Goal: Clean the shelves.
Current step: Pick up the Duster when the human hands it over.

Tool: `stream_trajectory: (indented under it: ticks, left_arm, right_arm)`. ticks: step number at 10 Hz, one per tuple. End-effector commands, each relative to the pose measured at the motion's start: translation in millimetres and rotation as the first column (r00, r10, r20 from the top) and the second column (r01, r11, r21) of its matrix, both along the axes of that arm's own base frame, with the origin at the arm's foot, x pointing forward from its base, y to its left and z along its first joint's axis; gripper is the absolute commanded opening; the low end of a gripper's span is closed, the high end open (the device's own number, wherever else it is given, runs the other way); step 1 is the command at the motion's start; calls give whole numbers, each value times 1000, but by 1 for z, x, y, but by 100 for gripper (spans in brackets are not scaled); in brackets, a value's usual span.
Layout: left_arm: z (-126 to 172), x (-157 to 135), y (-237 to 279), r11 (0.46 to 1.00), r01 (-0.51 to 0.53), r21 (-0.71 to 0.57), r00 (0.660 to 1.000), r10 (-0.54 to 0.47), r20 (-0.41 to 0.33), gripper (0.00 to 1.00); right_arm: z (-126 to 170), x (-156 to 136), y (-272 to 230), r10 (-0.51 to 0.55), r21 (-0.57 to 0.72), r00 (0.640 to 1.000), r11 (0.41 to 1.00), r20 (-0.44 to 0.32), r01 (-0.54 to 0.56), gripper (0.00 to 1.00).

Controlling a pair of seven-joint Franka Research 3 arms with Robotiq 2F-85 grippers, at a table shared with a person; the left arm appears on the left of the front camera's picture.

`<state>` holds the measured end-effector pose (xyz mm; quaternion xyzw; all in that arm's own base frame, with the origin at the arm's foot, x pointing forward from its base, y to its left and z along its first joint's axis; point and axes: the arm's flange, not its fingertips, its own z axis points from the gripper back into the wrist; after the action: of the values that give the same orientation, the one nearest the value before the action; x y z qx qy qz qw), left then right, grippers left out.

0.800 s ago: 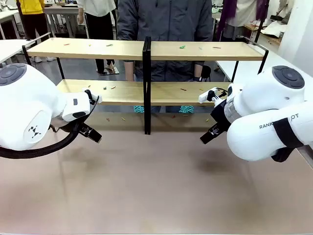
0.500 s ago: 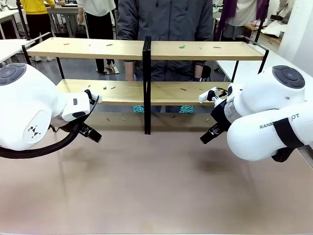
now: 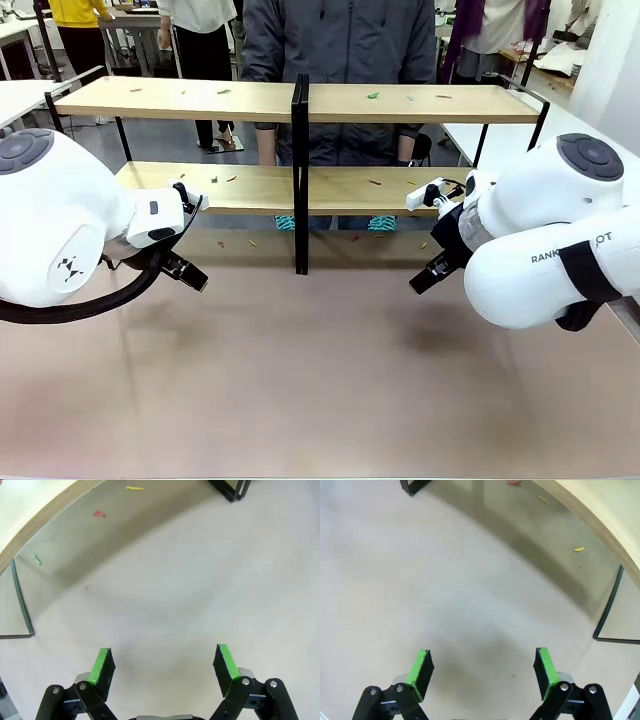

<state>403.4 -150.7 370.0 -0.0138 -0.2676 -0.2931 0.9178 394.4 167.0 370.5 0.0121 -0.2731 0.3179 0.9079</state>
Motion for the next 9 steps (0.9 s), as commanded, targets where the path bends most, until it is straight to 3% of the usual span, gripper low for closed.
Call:
stream_trajectory:
  ticks: [1,8,9]
  left_arm:
    - [0,0,0,1000,0,0,1000,0,0,100]
    - [0,0,0,1000,0,0,1000,0,0,100]
    - [35,-27,-2,992,128,-17,987,-126,100,100]
  right_arm:
    - [0,0,0,0,1,1000,1000,0,0,100]
    - [0,0,0,0,0,1000,1000,0,0,100]
    - [31,-18,-8,49,61,999,997,24,-50,100]
